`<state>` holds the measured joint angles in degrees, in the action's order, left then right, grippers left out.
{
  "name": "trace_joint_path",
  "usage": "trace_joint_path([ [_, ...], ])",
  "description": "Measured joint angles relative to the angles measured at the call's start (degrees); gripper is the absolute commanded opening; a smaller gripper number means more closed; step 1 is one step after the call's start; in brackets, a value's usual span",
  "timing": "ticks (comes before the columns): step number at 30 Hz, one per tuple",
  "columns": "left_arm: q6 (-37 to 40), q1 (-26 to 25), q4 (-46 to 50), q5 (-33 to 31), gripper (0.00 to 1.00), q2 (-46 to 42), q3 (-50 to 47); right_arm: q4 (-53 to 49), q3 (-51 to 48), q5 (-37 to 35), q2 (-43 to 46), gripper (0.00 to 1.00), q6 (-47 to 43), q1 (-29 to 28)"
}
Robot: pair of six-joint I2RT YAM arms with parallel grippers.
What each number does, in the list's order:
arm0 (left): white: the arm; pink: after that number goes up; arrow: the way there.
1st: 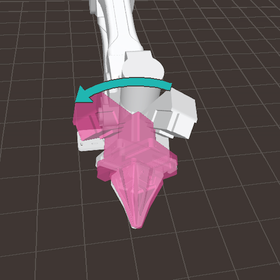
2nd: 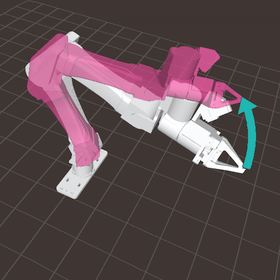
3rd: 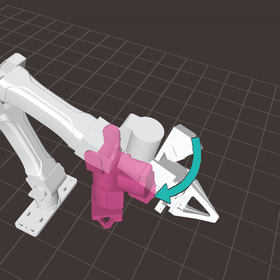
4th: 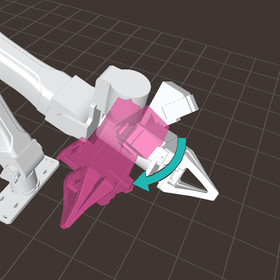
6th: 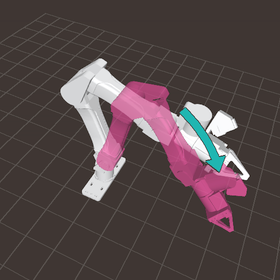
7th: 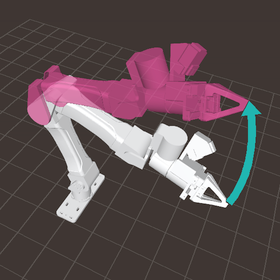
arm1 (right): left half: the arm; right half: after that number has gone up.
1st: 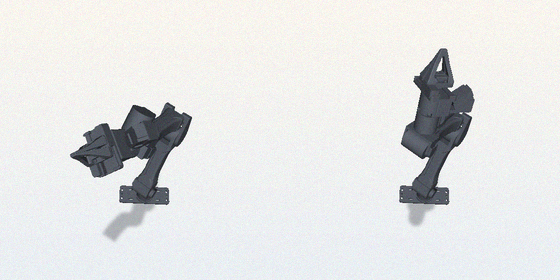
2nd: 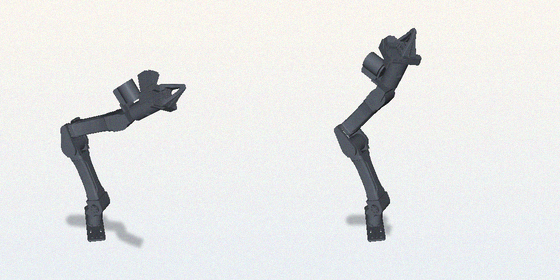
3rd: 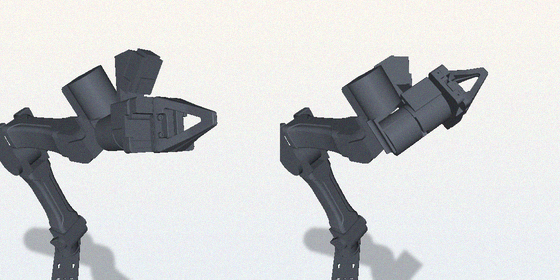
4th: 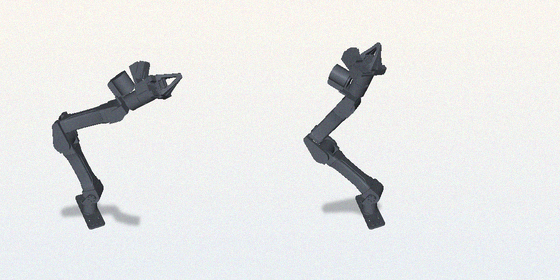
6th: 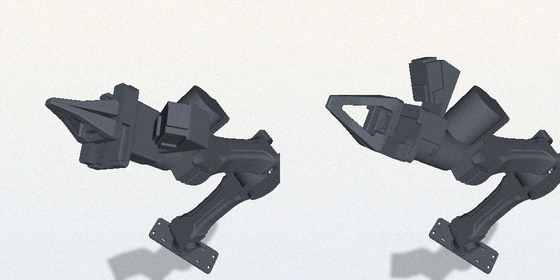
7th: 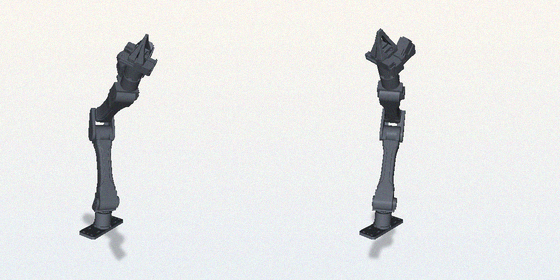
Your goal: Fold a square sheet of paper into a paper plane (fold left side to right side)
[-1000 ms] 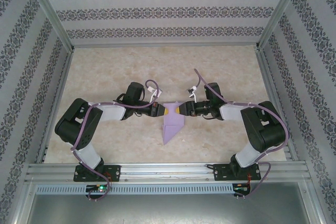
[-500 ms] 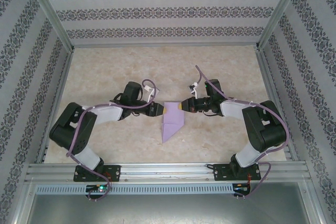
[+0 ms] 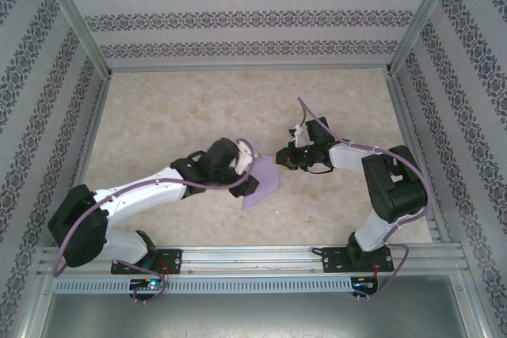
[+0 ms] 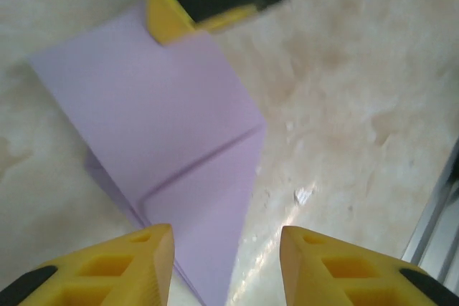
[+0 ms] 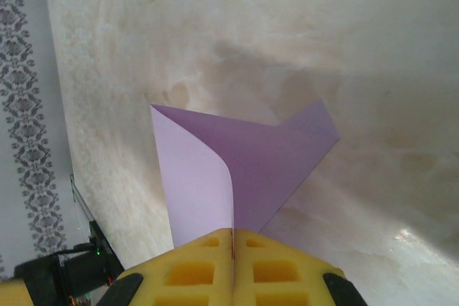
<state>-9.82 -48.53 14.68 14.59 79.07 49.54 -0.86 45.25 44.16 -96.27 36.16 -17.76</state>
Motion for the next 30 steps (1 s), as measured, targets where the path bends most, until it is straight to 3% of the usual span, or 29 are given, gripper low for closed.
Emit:
trace_joint_path([
  [5, 1.75, -9.55, 5.51, -9.66, 0.47, 8.55, 6.51, -0.57, 0.02, -0.85, 0.0, 0.0, 2.14, 0.02],
  [12, 3.08, -16.02, 9.86, -19.63, 0.49, 20.33, 14.8, -0.72, 0.02, -1.33, -0.02, 0.0, 3.17, 0.02],
  [24, 3.15, -17.14, 14.99, -31.5, 0.48, 27.52, 17.25, -1.16, 0.26, -1.33, -1.7, 0.0, 3.19, 0.02],
  [30, 2.36, -17.22, 15.45, -33.4, 0.36, 28.87, 17.35, -1.33, 1.01, -1.33, -2.14, 0.0, 3.17, 0.02],
])
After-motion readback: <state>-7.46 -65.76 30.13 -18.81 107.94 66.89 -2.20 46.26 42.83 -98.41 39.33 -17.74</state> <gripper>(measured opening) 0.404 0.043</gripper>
